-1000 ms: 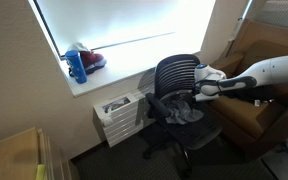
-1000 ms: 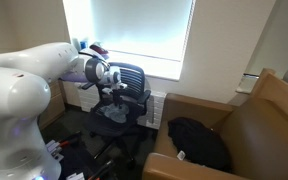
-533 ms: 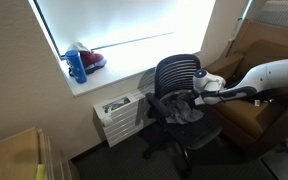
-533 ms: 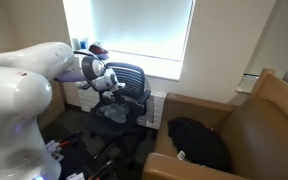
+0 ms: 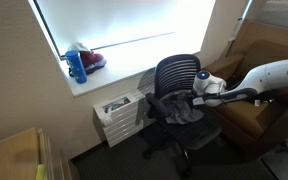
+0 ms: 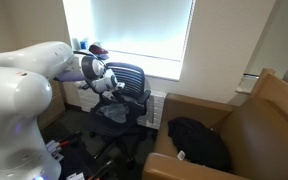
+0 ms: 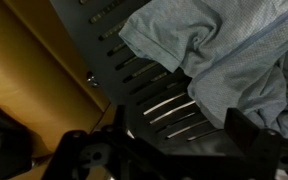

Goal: Hang the blue t-shirt on the backrest of the chair

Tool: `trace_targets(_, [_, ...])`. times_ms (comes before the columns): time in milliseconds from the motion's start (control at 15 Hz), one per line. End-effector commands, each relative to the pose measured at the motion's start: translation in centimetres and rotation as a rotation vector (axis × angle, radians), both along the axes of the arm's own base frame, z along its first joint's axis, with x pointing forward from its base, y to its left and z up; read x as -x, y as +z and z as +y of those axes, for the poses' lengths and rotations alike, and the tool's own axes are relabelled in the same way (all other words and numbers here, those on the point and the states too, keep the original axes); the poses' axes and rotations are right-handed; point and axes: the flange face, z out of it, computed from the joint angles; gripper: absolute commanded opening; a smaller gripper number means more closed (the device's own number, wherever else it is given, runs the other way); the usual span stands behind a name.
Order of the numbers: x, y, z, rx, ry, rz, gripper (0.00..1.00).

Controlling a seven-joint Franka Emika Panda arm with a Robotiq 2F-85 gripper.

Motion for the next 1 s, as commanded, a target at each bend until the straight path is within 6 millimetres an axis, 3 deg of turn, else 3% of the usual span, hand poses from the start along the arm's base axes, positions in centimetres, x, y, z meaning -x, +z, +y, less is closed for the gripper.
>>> trace_targets(0, [2.5, -3.0, 0.0, -0.035, 0.065, -0.05, 1.0])
trace_targets(400, [5.9, -4.9, 2.1, -0.024, 0.136, 0.078, 1.0])
trace_targets(467, [5.1, -4.3, 2.0, -0.034, 0.115, 0.021, 1.0])
trace_targets(733, [5.1, -4.0, 2.4, -0.033, 0.119, 0.019, 1.0])
trace_targets(933, [4.9, -4.5, 1.3, -0.099, 0.122, 0.006, 1.0])
